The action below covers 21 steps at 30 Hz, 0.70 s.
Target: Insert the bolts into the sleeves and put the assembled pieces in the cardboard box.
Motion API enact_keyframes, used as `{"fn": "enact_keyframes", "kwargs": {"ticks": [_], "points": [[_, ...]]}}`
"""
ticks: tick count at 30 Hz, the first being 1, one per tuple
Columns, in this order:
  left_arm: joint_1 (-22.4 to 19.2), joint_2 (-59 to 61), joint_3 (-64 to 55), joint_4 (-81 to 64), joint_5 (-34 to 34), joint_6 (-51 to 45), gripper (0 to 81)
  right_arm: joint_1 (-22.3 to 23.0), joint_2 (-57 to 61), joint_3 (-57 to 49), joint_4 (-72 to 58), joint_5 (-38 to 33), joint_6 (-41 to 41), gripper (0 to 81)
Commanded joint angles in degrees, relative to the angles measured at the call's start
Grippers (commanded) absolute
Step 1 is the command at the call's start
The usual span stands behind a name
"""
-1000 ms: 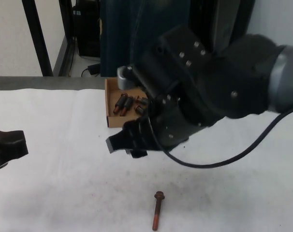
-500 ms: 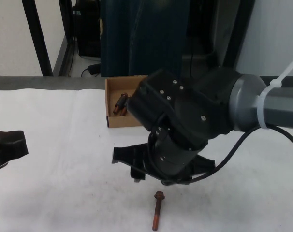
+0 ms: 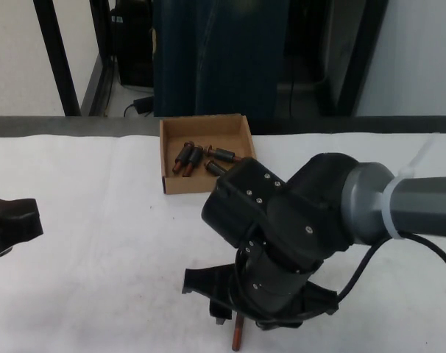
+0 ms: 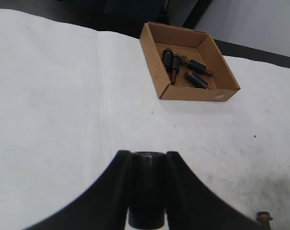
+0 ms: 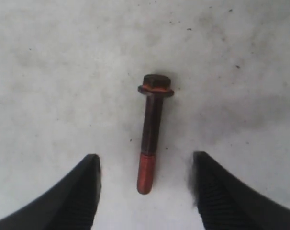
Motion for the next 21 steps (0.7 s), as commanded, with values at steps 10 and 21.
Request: {"fn": "enact_keyframes", "kwargs": {"ticks": [10,21], "points": [[0.06,-0.49,-0.13,-1.01,0.42,-0.38,0.8,-1.83,3.71,0.11,-1.29,1.58,-2.77,54.2],[0.06,-0.49,-0.13,-1.01,0.42,-0.38,0.8,-2.41,4.35,0.11,-3.83,1.74,-5.26,41.2]]}}
